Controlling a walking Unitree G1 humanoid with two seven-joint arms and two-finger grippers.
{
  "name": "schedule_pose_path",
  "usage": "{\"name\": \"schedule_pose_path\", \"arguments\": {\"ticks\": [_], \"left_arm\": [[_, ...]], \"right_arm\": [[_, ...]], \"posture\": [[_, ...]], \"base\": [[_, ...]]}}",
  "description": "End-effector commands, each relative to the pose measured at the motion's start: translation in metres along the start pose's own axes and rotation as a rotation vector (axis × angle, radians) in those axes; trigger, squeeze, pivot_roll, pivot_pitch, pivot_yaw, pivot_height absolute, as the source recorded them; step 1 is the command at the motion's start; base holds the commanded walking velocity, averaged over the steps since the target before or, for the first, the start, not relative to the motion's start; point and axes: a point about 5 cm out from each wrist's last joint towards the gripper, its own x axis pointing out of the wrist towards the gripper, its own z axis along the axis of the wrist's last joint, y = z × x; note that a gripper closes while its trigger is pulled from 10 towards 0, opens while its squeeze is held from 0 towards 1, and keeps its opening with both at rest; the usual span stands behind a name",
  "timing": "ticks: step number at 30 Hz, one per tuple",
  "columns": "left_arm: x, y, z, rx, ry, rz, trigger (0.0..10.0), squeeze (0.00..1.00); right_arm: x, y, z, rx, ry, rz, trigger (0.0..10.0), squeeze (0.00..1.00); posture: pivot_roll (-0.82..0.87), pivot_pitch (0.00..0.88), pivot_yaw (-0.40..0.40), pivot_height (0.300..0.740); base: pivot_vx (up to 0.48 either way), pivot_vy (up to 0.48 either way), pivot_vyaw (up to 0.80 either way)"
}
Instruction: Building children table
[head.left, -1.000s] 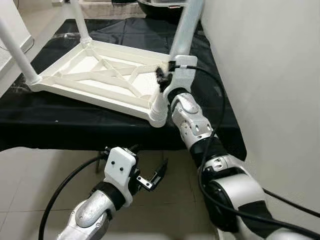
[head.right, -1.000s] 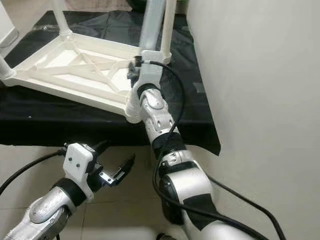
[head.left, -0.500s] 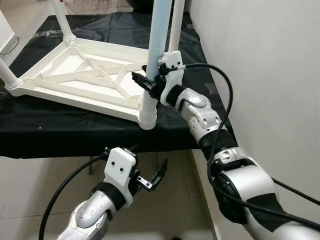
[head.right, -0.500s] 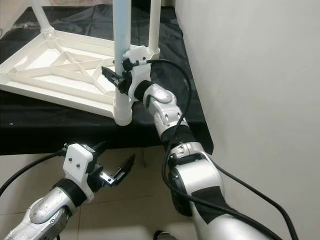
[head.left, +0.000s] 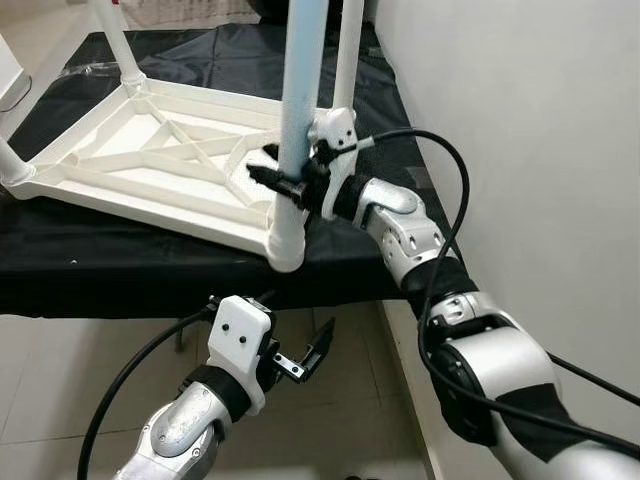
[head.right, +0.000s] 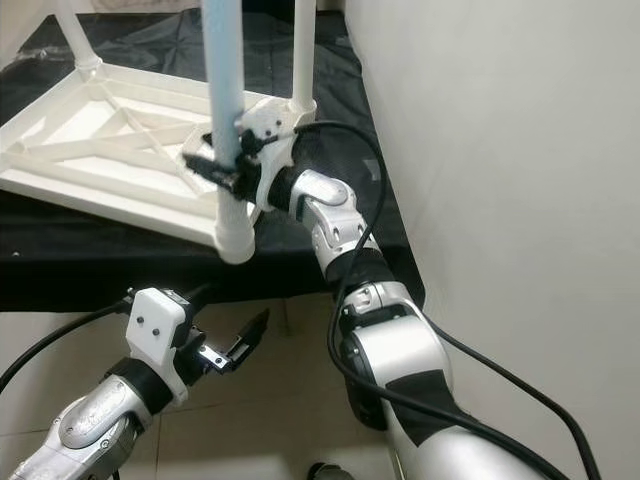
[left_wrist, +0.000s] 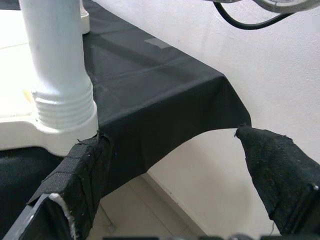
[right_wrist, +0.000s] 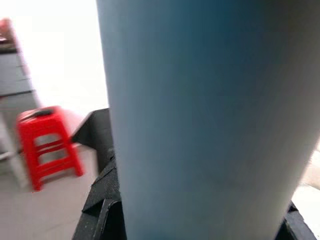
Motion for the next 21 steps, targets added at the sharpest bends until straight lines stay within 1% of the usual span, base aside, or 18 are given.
{"name": "schedule_pose_path", "arguments": {"ticks": [1, 2, 5, 7, 9, 10, 11, 12, 14, 15, 16, 17, 18, 20, 21], "left_arm": [[-0.002, -0.001, -0.001, 0.0, 0.007, 0.004, 10.0, 0.0], [-0.002, -0.002, -0.001, 0.0, 0.007, 0.004, 10.0, 0.0], [-0.002, -0.002, -0.001, -0.001, 0.007, 0.004, 10.0, 0.0], [-0.002, -0.002, -0.001, -0.001, 0.006, 0.006, 10.0, 0.0], [-0.002, -0.002, -0.001, -0.001, 0.006, 0.006, 10.0, 0.0], [-0.002, -0.002, -0.001, -0.001, 0.006, 0.007, 10.0, 0.0], [-0.003, -0.002, -0.001, 0.0, 0.006, 0.009, 10.0, 0.0], [-0.003, -0.002, -0.001, 0.0, 0.006, 0.009, 10.0, 0.0], [-0.002, -0.001, -0.001, 0.0, 0.006, 0.01, 10.0, 0.0], [-0.002, -0.001, -0.001, 0.0, 0.006, 0.01, 10.0, 0.0], [-0.002, -0.001, -0.001, 0.0, 0.006, 0.01, 10.0, 0.0], [-0.002, -0.001, -0.001, 0.0, 0.005, 0.009, 10.0, 0.0], [-0.002, -0.001, -0.001, 0.0, 0.005, 0.009, 10.0, 0.0], [-0.001, -0.001, -0.001, 0.0, 0.004, 0.008, 10.0, 0.0], [-0.001, -0.001, -0.001, 0.0, 0.004, 0.008, 10.0, 0.0]], "right_arm": [[0.002, 0.028, -0.055, 0.09, 0.234, 0.159, 10.0, 0.0], [0.001, 0.029, -0.058, 0.062, 0.259, 0.178, 10.0, 0.0], [0.001, 0.03, -0.059, 0.035, 0.284, 0.185, 10.0, 0.0], [0.002, 0.026, -0.061, -0.012, 0.327, 0.134, 10.0, 0.0], [0.002, 0.026, -0.061, -0.012, 0.327, 0.134, 10.0, 0.0], [0.002, 0.021, -0.062, -0.015, 0.347, 0.048, 10.0, 0.0], [0.002, 0.013, -0.062, -0.01, 0.368, -0.077, 10.0, 0.0], [0.002, 0.013, -0.062, -0.01, 0.368, -0.077, 10.0, 0.0], [-0.001, -0.001, -0.061, 0.016, 0.393, -0.302, 10.0, 0.0], [-0.001, -0.001, -0.061, 0.016, 0.393, -0.302, 10.0, 0.0], [-0.003, -0.007, -0.06, 0.027, 0.398, -0.396, 10.0, 0.0], [-0.006, -0.011, -0.06, 0.041, 0.401, -0.462, 10.0, 0.0], [-0.006, -0.011, -0.06, 0.041, 0.401, -0.462, 10.0, 0.0], [-0.014, -0.023, -0.056, 0.092, 0.368, -0.674, 10.0, 0.0], [-0.014, -0.023, -0.056, 0.092, 0.368, -0.674, 10.0, 0.0]], "posture": [[0.11, 0.243, -0.038, 0.74], [0.11, 0.243, -0.038, 0.74], [0.11, 0.246, -0.038, 0.74], [0.11, 0.247, -0.039, 0.74], [0.11, 0.247, -0.039, 0.74], [0.11, 0.248, -0.041, 0.74], [0.11, 0.249, -0.039, 0.74], [0.11, 0.249, -0.039, 0.74], [0.11, 0.248, -0.037, 0.74], [0.11, 0.248, -0.037, 0.74], [0.11, 0.246, -0.036, 0.74], [0.11, 0.245, -0.036, 0.74], [0.11, 0.245, -0.036, 0.74], [0.11, 0.245, -0.036, 0.74], [0.11, 0.245, -0.036, 0.74]], "base": [[0.0, 0.0, 0.0], [0.0, 0.0, 0.0], [0.0, 0.0, 0.0], [0.0, 0.0, 0.0], [0.0, 0.0, 0.0], [0.0, 0.0, 0.0], [0.0, 0.0, 0.0], [0.0, 0.0, 0.0], [0.0, 0.0, 0.0], [0.0, 0.0, 0.0], [0.0, 0.0, 0.0], [0.0, 0.0, 0.0], [0.0, 0.0, 0.0], [0.0, 0.0, 0.0], [0.0, 0.0, 0.0]]}}
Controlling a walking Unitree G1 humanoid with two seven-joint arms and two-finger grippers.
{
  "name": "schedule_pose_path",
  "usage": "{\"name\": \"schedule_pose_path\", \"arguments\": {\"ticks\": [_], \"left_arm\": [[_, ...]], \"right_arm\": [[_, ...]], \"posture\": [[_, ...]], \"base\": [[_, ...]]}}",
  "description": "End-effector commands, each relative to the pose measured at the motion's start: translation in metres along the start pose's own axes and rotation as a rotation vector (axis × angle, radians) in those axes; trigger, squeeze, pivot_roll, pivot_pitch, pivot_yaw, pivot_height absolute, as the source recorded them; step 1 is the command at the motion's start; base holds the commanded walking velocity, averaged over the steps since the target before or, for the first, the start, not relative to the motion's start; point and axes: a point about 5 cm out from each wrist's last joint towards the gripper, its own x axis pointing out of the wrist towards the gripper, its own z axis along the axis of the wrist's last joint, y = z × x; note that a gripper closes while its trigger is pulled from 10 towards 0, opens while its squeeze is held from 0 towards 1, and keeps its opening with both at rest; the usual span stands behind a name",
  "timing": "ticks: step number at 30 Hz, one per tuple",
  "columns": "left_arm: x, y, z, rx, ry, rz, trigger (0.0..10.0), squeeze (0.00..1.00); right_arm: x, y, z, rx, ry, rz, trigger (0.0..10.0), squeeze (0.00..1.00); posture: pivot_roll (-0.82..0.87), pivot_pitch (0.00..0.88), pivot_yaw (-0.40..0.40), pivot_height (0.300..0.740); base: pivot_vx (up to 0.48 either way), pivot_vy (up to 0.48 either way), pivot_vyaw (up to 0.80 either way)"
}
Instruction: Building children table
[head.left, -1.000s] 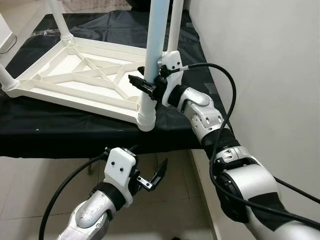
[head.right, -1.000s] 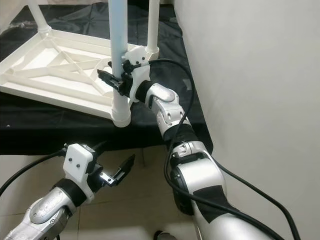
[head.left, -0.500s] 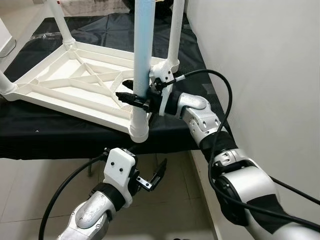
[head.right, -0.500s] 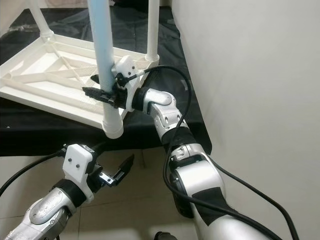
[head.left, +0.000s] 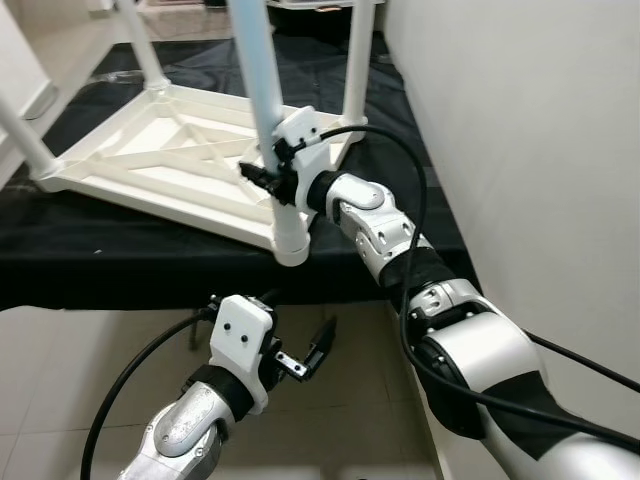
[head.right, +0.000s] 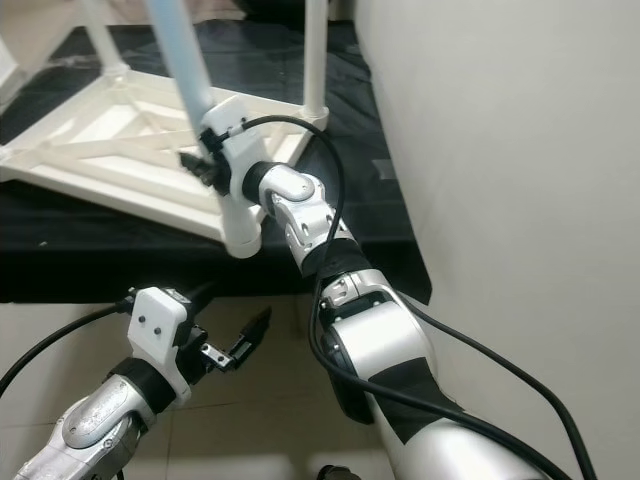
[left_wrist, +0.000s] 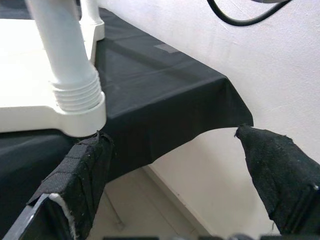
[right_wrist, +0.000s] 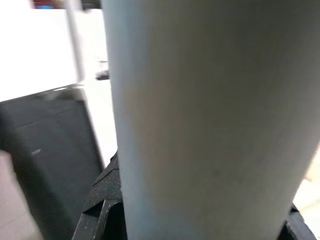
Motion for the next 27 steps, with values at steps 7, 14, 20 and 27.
{"name": "schedule_pose_path", "arguments": {"ticks": [7, 14, 20, 27], "left_arm": [[-0.001, -0.001, -0.002, 0.006, 0.007, 0.005, 10.0, 0.0], [-0.001, 0.001, -0.002, 0.01, 0.006, 0.01, 10.0, 0.0], [0.0, 0.001, -0.002, 0.013, 0.005, 0.009, 10.0, 0.0], [0.0, 0.001, -0.003, 0.014, 0.007, 0.01, 10.0, 0.0]], "right_arm": [[-0.019, -0.026, -0.058, 0.168, 0.219, -0.331, 10.0, 0.0], [-0.03, -0.039, -0.062, 0.247, 0.19, -0.782, 10.0, 0.0], [-0.043, -0.041, -0.06, 0.209, 0.099, -1.082, 10.0, 0.0], [-0.049, -0.034, -0.055, 0.099, 0.064, -1.267, 10.0, 0.0]], "posture": [[0.11, 0.242, -0.04, 0.74], [0.11, 0.231, -0.043, 0.74], [0.11, 0.223, -0.041, 0.74], [0.11, 0.214, -0.039, 0.74]], "base": [[0.0, 0.0, 0.0], [0.0, 0.0, 0.0], [0.0, 0.0, 0.0], [0.0, 0.0, 0.0]]}}
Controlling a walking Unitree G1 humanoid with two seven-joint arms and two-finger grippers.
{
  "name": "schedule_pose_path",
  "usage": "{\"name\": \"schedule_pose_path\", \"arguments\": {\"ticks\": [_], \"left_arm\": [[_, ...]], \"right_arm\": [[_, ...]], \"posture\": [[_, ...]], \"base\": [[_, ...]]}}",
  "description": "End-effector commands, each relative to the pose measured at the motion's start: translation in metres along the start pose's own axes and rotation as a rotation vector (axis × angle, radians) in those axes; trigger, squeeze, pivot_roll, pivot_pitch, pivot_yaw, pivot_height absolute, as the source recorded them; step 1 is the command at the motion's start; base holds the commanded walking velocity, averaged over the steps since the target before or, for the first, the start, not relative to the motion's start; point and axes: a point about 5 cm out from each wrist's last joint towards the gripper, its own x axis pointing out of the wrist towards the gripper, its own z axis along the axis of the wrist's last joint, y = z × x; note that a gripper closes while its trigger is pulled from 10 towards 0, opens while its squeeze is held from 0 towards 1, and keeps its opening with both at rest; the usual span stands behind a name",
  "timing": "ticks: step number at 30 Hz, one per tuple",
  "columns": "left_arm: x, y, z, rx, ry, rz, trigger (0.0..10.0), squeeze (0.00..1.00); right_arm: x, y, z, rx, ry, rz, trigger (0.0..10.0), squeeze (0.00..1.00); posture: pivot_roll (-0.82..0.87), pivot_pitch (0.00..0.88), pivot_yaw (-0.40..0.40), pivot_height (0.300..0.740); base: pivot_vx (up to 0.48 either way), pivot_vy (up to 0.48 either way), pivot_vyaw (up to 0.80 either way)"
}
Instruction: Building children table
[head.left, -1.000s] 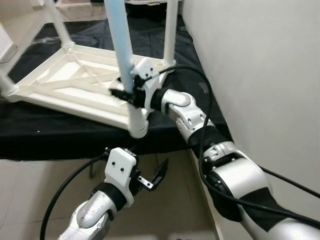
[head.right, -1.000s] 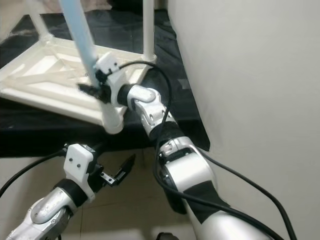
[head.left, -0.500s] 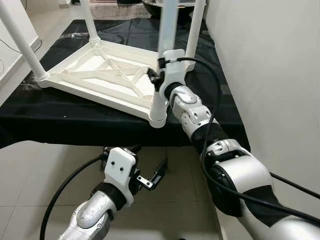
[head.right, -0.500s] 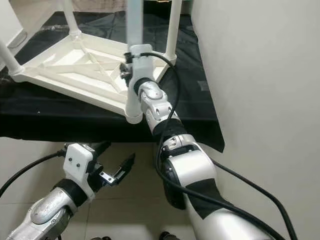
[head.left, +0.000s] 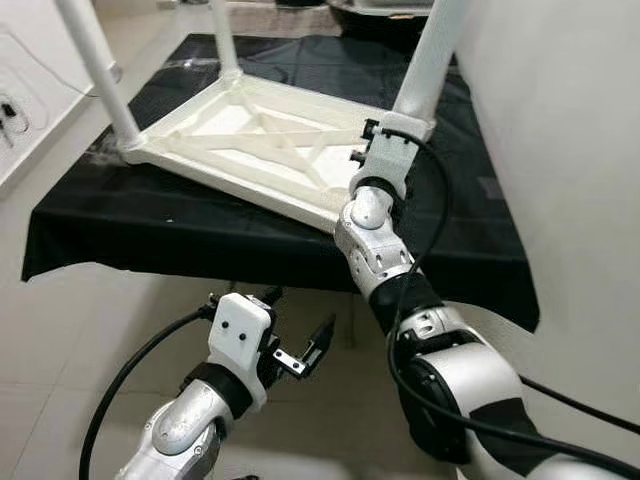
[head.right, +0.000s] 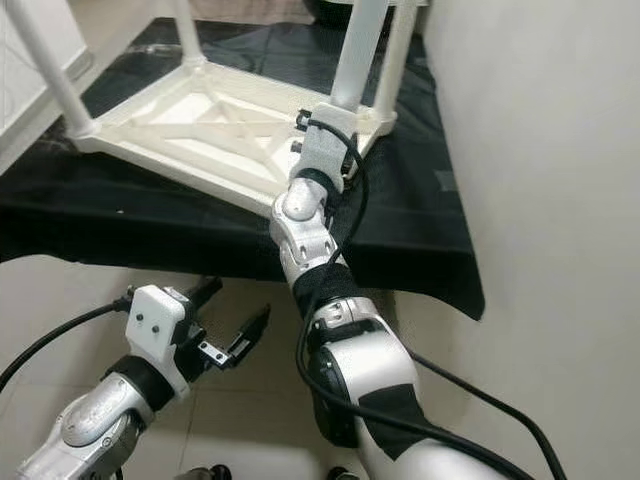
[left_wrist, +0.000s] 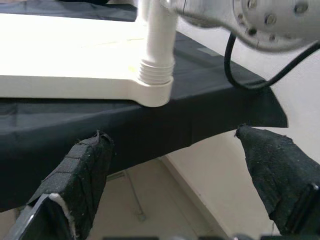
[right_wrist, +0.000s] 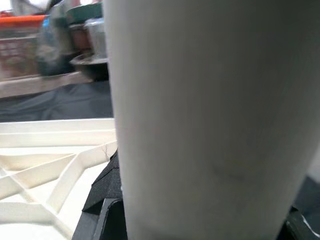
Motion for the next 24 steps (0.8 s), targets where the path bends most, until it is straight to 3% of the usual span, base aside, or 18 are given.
{"name": "schedule_pose_path", "arguments": {"ticks": [1, 6, 12, 24], "left_arm": [[-0.001, 0.001, -0.004, 0.007, 0.018, 0.006, 10.0, 0.0], [-0.001, 0.0, -0.005, 0.007, 0.019, 0.003, 10.0, 0.0], [0.0, 0.0, -0.004, 0.009, 0.014, 0.0, 10.0, 0.0], [0.001, 0.001, -0.004, 0.011, 0.014, 0.001, 10.0, 0.0]], "right_arm": [[-0.003, -0.021, -0.039, -0.128, 0.116, -0.112, 10.0, 0.0], [-0.007, -0.022, -0.042, -0.163, 0.153, -0.206, 10.0, 0.0], [-0.014, -0.026, -0.055, -0.112, 0.314, -0.331, 10.0, 0.0], [-0.015, -0.034, -0.058, -0.051, 0.382, -0.476, 10.0, 0.0]], "posture": [[0.11, 0.214, -0.039, 0.74], [0.11, 0.207, -0.039, 0.74], [0.12, 0.204, -0.041, 0.74], [0.13, 0.209, -0.046, 0.74]], "base": [[0.0, 0.0, 0.0], [0.0, 0.0, 0.0], [0.0, 0.0, 0.0], [0.0, 0.0, 0.0]]}}
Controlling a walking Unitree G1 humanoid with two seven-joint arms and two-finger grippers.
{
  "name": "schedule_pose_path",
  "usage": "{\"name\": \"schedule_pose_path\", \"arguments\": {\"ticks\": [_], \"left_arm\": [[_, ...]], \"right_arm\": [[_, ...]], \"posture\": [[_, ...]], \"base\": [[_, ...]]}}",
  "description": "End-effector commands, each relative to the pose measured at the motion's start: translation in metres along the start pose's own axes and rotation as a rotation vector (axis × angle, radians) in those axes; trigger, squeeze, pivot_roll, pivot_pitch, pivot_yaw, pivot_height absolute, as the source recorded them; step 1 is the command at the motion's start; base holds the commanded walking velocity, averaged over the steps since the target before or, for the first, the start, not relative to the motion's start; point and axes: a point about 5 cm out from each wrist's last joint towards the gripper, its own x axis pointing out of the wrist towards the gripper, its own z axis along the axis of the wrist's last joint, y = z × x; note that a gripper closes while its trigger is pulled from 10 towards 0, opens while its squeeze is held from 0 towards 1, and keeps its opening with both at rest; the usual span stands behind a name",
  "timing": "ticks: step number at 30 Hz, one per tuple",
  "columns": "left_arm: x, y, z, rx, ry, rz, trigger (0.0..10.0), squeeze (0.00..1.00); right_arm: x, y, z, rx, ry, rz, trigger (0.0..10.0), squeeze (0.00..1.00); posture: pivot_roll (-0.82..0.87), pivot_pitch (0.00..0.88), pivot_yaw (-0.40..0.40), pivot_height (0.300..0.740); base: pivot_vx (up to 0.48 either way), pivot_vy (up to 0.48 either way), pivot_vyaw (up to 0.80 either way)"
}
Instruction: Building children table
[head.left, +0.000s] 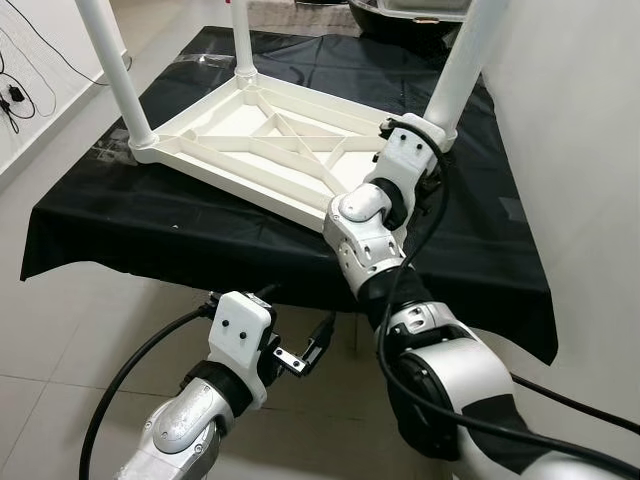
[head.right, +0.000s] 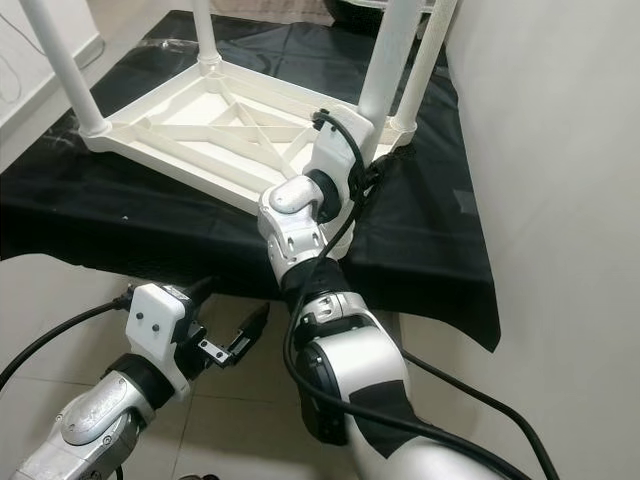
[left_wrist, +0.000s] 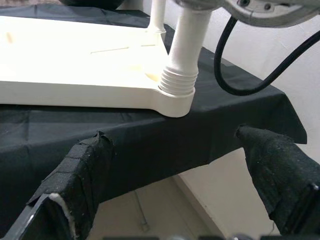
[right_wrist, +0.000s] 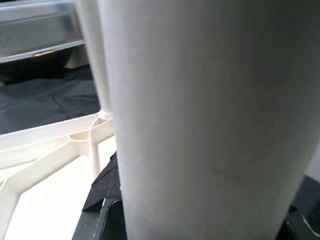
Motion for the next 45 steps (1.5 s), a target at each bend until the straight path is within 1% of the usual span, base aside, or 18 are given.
{"name": "schedule_pose_path", "arguments": {"ticks": [1, 7, 9, 12, 14, 15, 18, 25, 26, 27, 28, 30, 31, 32, 35, 38, 39, 45], "left_arm": [[-0.001, 0.001, -0.005, 0.005, 0.021, 0.004, 10.0, 0.0], [-0.001, 0.002, -0.006, 0.007, 0.023, 0.005, 10.0, 0.0], [0.0, 0.002, -0.006, 0.008, 0.024, 0.007, 10.0, 0.0], [0.0, 0.003, -0.007, 0.008, 0.025, 0.008, 10.0, 0.0], [0.002, 0.003, -0.006, 0.003, 0.02, 0.006, 10.0, 0.0], [0.002, 0.003, -0.006, 0.003, 0.02, 0.006, 10.0, 0.0], [0.005, 0.006, -0.006, -0.005, 0.012, 0.009, 10.0, 0.0], [0.011, 0.01, -0.007, -0.014, 0.009, 0.017, 10.0, 0.0], [0.013, 0.011, -0.007, 0.002, 0.014, 0.022, 10.0, 0.1], [0.014, 0.012, -0.008, 0.002, 0.016, 0.022, 10.0, 1.0], [0.017, 0.015, -0.009, 0.037, 0.035, 0.037, 10.0, 1.0], [0.017, 0.015, -0.009, 0.037, 0.035, 0.037, 10.0, 1.0], [0.02, 0.021, -0.011, 0.099, 0.067, 0.069, 10.0, 1.0], [0.02, 0.021, -0.011, 0.099, 0.067, 0.069, 10.0, 1.0], [0.026, 0.036, -0.017, 0.234, 0.147, 0.139, 10.0, 1.0], [0.027, 0.038, -0.018, 0.267, 0.164, 0.137, 10.0, 1.0], [0.029, 0.042, -0.019, 0.288, 0.179, 0.145, 10.0, 0.0], [0.037, 0.052, -0.022, 0.297, 0.211, 0.173, 10.0, 0.0]], "right_arm": [[0.005, -0.03, -0.059, -0.168, 0.21, -0.138, 10.0, 0.0], [0.005, -0.03, -0.057, -0.162, 0.196, -0.14, 10.0, 0.0], [0.007, -0.016, -0.034, -0.096, 0.097, -0.056, 10.0, 0.0], [0.007, -0.011, -0.024, -0.069, 0.062, -0.022, 10.0, 0.0], [0.008, 0.006, 0.022, 0.057, -0.096, 0.121, 10.0, 0.0], [0.008, 0.006, 0.022, 0.057, -0.096, 0.121, 10.0, 0.0], [0.007, 0.013, 0.068, 0.195, -0.258, 0.276, 10.0, 0.0], [-0.006, 0.015, 0.099, 0.353, -0.343, 0.606, 10.0, 0.0], [-0.011, 0.017, 0.096, 0.365, -0.319, 0.713, 10.0, 0.0], [-0.015, 0.017, 0.089, 0.381, -0.277, 0.802, 10.0, 0.0], [-0.021, 0.015, 0.078, 0.4, -0.222, 0.901, 10.0, 0.0], [-0.021, 0.015, 0.078, 0.4, -0.222, 0.901, 10.0, 0.0], [-0.028, 0.007, 0.056, 0.406, -0.126, 1.036, 10.0, 0.0], [-0.028, 0.007, 0.056, 0.406, -0.126, 1.036, 10.0, 0.0], [-0.034, -0.013, 0.022, 0.348, 0.018, 1.148, 10.0, 0.0], [-0.035, -0.016, 0.018, 0.337, 0.032, 1.159, 10.0, 0.0], [-0.037, -0.022, 0.015, 0.326, 0.04, 1.185, 10.0, 0.0], [-0.043, -0.043, -0.002, 0.277, 0.091, 1.292, 10.0, 0.0]], "posture": [[0.13, 0.21, -0.048, 0.74], [0.13, 0.212, -0.047, 0.74], [0.12, 0.21, -0.043, 0.74], [0.12, 0.209, -0.043, 0.74], [0.12, 0.201, -0.041, 0.74], [0.12, 0.201, -0.041, 0.74], [0.1, 0.186, -0.034, 0.74], [0.09, 0.162, -0.025, 0.74], [0.09, 0.157, -0.025, 0.74], [0.09, 0.153, -0.024, 0.74], [0.09, 0.146, -0.024, 0.74], [0.09, 0.146, -0.024, 0.74], [0.09, 0.139, -0.022, 0.74], [0.09, 0.139, -0.022, 0.74], [0.08, 0.129, -0.024, 0.74], [0.08, 0.127, -0.023, 0.74], [0.08, 0.119, -0.021, 0.74], [0.07, 0.102, -0.018, 0.74]], "base": [[0.0, 0.0, 0.0], [0.0, 0.0, 0.0], [0.0, 0.0, 0.0], [0.0, 0.0, 0.0], [0.0, 0.0, 0.0], [0.0, 0.0, 0.0], [0.0, 0.0, 0.0], [0.0, 0.0, 0.0], [0.0, 0.0, 0.0], [0.0, 0.0, 0.0], [0.0, 0.0, 0.0], [0.0, 0.0, 0.0], [0.0, 0.0, 0.0], [0.0, 0.0, 0.0], [0.0, 0.0, 0.0], [0.0, 0.0, 0.0], [0.0, 0.0, 0.0], [0.0, 0.0, 0.0]]}}
